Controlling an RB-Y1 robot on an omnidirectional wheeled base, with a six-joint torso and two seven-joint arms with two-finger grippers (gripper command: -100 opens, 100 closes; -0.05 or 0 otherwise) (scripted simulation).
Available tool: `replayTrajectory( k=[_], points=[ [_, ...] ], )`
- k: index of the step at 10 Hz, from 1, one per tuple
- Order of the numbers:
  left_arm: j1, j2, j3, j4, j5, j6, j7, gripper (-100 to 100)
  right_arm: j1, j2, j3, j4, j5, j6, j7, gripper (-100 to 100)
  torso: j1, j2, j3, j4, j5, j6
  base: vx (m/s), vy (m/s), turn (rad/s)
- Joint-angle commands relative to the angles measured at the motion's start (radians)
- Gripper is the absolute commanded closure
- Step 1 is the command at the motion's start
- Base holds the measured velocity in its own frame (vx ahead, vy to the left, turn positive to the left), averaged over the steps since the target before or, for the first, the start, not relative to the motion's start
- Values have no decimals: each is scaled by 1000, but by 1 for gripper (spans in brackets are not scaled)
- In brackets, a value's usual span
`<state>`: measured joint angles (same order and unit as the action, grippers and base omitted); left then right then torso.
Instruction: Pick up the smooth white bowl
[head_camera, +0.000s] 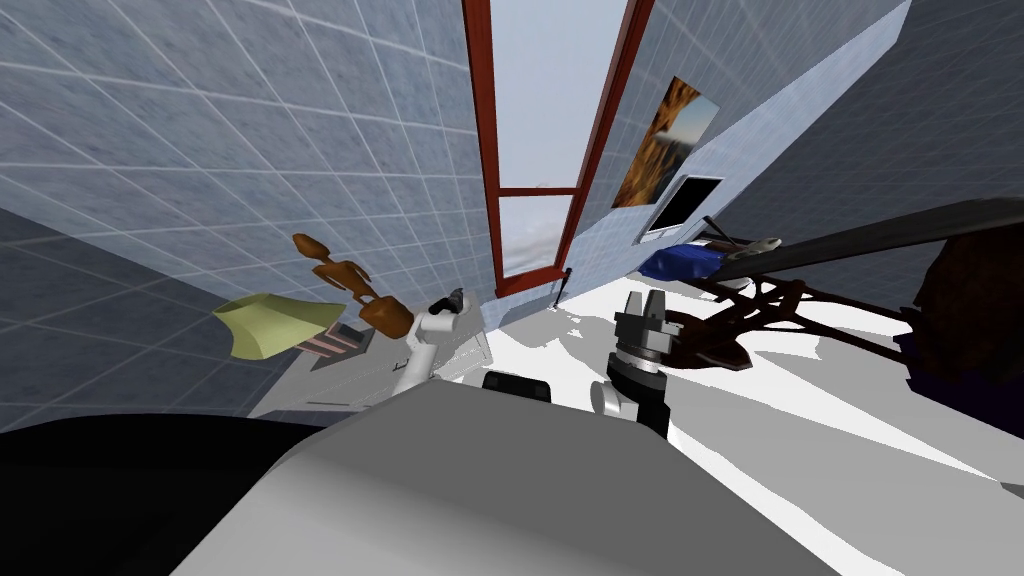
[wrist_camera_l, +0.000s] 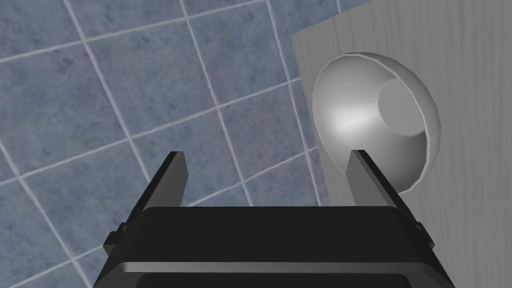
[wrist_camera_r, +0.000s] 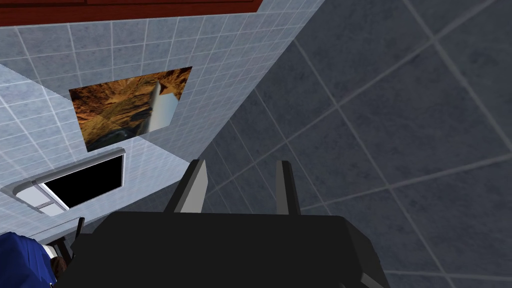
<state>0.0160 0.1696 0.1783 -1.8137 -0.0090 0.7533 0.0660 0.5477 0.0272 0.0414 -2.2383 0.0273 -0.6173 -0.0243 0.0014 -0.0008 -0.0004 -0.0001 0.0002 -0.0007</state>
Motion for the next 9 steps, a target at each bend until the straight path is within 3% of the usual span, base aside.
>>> replayTrajectory(
  k=[1, 9],
  points=[
    [-25, -1, 14, 38, 11, 50, -1, -100, 0, 0, 0, 0, 0, 0, 0, 0, 0, 0, 0, 0, 0, 0, 16, 16, 3],
    [-96, -7, 63, 164, 55, 252, -8, -100, 0, 0, 0, 0, 0, 0, 0, 0, 1, -1, -1, 0, 0, 0, 28, 23, 11]
  ],
)
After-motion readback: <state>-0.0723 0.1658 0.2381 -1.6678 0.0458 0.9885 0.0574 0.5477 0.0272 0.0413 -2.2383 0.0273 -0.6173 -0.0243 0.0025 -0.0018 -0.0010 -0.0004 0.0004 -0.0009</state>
